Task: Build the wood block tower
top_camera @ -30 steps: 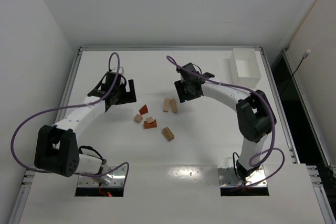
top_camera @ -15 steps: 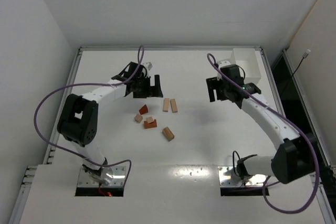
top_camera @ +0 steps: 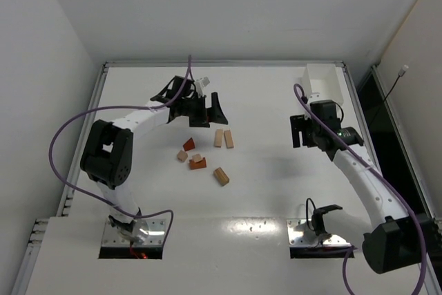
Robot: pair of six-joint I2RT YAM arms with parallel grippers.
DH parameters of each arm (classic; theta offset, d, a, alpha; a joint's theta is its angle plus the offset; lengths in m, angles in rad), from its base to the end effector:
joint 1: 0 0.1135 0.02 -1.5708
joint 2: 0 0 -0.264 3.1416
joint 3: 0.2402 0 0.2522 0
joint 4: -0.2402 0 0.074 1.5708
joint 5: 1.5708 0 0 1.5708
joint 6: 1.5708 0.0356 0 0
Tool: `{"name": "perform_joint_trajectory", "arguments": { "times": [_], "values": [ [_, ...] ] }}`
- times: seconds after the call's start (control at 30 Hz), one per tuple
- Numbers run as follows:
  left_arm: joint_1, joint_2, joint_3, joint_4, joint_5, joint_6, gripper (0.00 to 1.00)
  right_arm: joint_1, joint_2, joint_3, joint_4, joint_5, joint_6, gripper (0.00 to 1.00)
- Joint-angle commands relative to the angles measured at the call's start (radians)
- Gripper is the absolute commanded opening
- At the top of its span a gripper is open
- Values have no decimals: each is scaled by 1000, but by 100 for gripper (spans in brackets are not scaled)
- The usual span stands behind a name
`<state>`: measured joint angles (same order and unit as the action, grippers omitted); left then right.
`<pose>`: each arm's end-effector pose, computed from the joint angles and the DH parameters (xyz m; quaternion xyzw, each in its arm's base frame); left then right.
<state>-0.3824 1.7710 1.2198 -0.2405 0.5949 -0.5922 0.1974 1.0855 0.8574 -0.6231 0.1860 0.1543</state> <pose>0.3500 -0.1623 0.2214 0.0181 0.8912 -0.4096 0.1939 0.2179 0.0369 0.2681 0.0126 0.9324 -0.0243 0.3604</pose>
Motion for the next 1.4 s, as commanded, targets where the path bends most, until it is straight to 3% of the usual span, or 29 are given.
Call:
{"name": "perform_joint_trajectory", "arguments": {
  "times": [0.0,0.17,0.23,0.43,0.57,0.77,1.07,1.37],
  "values": [
    [-32,-42,101,-83,-145,101,100,-18,-38,-18,-7,18,-10,70],
    [-119,-88,93,-141,-458,85,100,-18,-27,-27,-7,18,-19,70],
    [-203,-79,99,-183,-625,84,100,-18,-16,-27,-7,18,-19,70],
    [-383,68,263,-302,-970,51,98,-18,-16,-18,2,9,-19,70],
    [-395,145,351,-341,-1024,11,98,-18,-16,-18,2,-16,-19,70],
    [-395,160,325,-362,-1080,-86,99,-18,-36,-27,2,-16,-19,70],
    [-395,182,302,-352,-943,-168,99,-18,-45,-27,2,-36,-29,70],
    [-395,251,311,-362,-955,-198,99,-18,-45,-27,2,-36,-29,70]
  ]
}}
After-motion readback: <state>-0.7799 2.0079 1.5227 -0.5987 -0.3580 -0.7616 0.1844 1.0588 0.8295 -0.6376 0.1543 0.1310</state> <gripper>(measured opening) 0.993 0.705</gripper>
